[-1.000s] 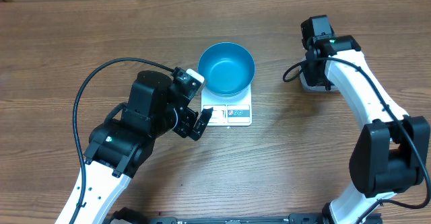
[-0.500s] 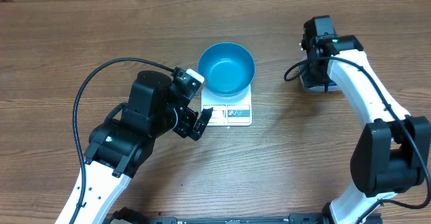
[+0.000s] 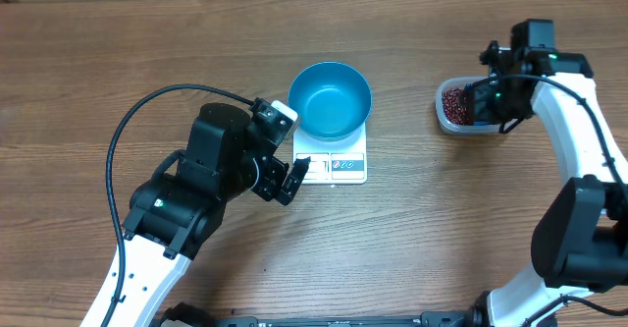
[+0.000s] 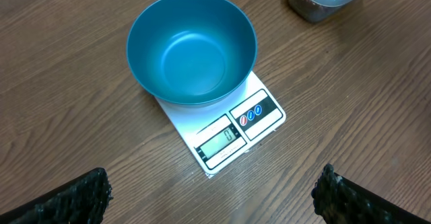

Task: Scoop item into bowl and weigh 150g on scale
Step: 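Dip the blue scoop into the red beans with the right gripper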

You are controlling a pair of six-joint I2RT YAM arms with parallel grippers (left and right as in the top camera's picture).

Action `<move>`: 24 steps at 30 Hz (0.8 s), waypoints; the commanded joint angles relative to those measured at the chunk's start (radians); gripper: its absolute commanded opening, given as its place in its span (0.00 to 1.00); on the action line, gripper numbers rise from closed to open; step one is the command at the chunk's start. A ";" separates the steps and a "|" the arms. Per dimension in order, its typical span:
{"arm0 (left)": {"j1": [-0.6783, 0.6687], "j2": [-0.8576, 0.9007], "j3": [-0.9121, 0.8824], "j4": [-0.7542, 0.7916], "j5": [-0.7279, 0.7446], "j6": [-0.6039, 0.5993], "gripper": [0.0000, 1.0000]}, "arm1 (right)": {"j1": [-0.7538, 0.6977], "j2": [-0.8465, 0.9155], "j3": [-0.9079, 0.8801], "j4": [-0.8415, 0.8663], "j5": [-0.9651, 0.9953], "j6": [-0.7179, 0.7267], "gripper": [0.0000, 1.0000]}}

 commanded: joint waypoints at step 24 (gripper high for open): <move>0.004 0.003 -0.004 0.001 0.015 0.019 0.99 | -0.164 -0.015 0.015 -0.052 -0.405 0.015 0.04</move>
